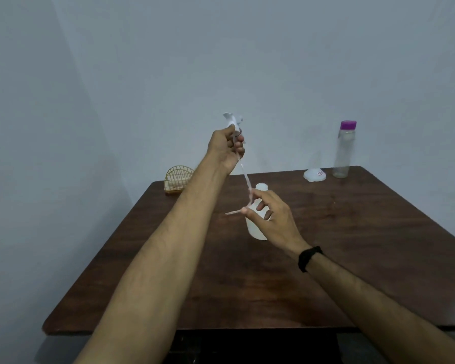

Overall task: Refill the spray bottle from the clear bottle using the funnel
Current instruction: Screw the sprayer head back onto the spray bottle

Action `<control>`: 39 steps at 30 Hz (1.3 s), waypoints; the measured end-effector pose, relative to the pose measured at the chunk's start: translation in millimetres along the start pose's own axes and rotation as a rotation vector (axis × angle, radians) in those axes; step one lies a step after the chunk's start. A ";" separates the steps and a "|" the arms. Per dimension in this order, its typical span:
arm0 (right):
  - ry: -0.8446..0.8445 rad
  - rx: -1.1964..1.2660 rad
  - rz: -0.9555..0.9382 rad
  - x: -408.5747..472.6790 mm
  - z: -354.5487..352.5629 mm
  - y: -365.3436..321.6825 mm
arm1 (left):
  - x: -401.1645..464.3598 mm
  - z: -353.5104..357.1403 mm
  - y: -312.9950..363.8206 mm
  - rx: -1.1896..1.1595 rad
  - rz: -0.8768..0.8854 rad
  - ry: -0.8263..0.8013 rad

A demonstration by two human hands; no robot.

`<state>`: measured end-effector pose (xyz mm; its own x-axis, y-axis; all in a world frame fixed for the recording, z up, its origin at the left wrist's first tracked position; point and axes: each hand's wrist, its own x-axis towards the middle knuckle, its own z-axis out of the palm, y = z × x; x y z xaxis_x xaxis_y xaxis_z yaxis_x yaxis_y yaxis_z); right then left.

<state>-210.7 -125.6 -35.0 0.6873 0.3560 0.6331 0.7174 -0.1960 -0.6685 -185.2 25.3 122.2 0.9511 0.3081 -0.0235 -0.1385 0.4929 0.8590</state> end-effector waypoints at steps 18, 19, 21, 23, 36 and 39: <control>0.288 0.005 -0.020 72.0 -61.2 6.2 | -7.8 56.4 42.2 0.010 0.193 -0.129; 0.273 -0.026 -0.042 73.5 -60.5 6.9 | -7.5 55.7 43.8 0.022 0.200 -0.123; 0.243 -0.075 -0.074 75.1 -58.1 9.7 | -6.7 52.5 45.1 0.047 0.212 -0.113; 0.217 -0.107 -0.091 75.6 -56.0 14.0 | -5.4 48.5 44.3 0.075 0.220 -0.112; -0.058 -0.198 -0.011 66.6 -31.6 29.5 | -0.3 14.5 25.9 0.355 0.273 -0.075; -0.058 -0.183 0.031 60.6 -27.9 33.6 | -0.7 8.9 14.9 0.449 0.291 -0.051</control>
<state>-141.7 -136.0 -8.2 0.7052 0.3985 0.5865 0.7086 -0.3688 -0.6015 -185.5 25.2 139.6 0.9045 0.3351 0.2638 -0.2775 -0.0073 0.9607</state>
